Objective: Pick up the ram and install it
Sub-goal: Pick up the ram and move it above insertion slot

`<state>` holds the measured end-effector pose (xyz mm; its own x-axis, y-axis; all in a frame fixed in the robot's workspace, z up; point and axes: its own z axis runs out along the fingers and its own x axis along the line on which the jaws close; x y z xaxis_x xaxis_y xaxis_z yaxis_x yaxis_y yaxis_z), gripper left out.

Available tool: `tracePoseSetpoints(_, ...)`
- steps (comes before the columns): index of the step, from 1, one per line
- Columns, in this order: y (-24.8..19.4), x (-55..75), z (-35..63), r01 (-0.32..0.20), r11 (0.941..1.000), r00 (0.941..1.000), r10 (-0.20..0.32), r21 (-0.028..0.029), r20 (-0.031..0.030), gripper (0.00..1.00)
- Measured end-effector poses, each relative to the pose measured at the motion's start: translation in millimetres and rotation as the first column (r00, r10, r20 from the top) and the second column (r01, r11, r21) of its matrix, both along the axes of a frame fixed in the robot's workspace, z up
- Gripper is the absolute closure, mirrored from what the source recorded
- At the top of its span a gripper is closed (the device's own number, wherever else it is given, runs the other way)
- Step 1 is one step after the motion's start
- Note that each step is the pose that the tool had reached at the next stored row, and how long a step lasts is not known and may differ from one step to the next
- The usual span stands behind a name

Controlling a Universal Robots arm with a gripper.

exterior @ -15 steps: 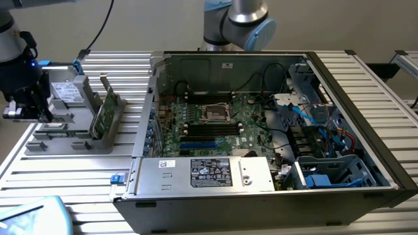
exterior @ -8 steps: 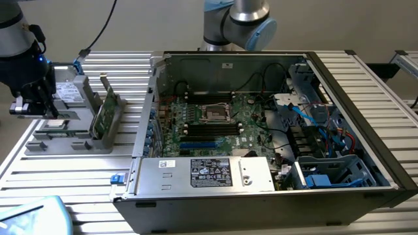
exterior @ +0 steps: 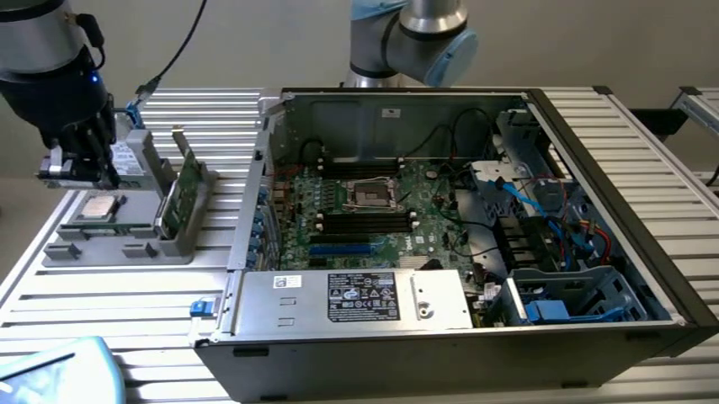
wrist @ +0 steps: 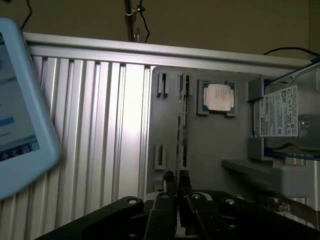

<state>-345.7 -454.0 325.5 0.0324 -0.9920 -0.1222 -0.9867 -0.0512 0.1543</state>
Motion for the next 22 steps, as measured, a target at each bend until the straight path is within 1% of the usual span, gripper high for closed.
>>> tracePoseSetpoints(8, -1.3, 36.7, 20.3, 0.0, 0.9996, 1.0, 0.0, 0.0296, 0.0, 0.86)
tracePoseSetpoints(11, -1.9, 50.2, 28.7, 0.0, 0.9992, 1.0, 0.0, 0.0391, 0.0001, 0.86)
tracePoseSetpoints(22, -5.0, 100.1, 62.1, 0.0, 0.9975, 1.0, 0.0, 0.0705, 0.0001, 0.86)
